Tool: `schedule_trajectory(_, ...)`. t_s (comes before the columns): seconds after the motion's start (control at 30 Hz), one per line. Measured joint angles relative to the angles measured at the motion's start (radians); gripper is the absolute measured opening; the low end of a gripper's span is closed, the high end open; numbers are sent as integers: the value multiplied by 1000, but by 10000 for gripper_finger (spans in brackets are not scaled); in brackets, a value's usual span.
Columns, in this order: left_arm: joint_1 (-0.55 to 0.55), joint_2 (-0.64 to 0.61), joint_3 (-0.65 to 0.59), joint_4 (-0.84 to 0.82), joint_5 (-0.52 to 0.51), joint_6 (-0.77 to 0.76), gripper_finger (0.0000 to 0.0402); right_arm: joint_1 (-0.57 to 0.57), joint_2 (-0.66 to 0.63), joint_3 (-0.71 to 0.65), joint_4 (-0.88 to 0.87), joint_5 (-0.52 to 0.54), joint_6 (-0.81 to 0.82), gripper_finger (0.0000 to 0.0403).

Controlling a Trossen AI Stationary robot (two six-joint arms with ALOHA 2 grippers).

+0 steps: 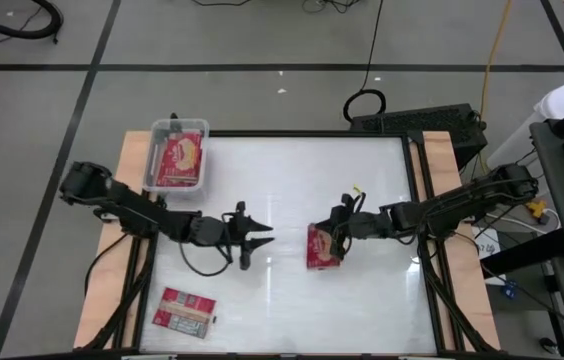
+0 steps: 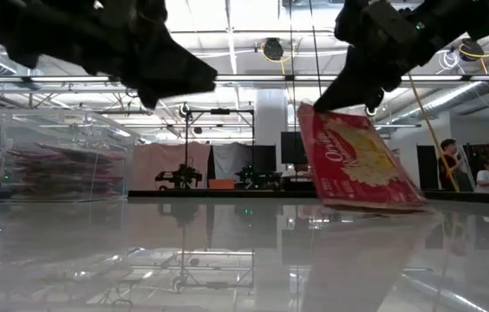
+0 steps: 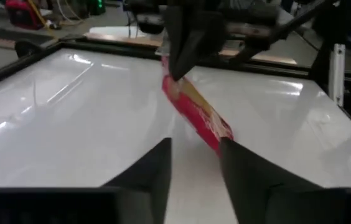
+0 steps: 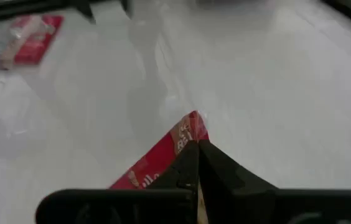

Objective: Sort popcorn bags into baskets
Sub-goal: Stack the red popcorn pack into the bin

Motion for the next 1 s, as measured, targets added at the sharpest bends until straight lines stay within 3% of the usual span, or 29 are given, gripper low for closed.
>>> schedule_trajectory(0.13, 38, 115, 2, 127, 15, -35, 198, 0, 1, 0, 64, 6, -32, 0)
schedule_trajectory(0.27, 75, 232, 2, 277, 104, -95, 253, 0, 5, 0, 97, 49, -43, 0)
schedule_trajectory(0.43, 89, 367, 51, 378, 151, -140, 289, 0, 4, 0, 110, 55, -45, 0)
schedule_trajectory(0.7, 98, 512, 197, 335, 166, -152, 293, 5, 3, 2, 76, 50, 29, 0)
schedule_trajectory(0.87, 98, 450, 189, 210, 160, -133, 268, 15, 31, 2, -74, 49, 174, 13)
schedule_trajectory(1.0, 98, 378, 189, 80, 160, -114, 236, -9, 101, 2, -115, 47, 208, 57)
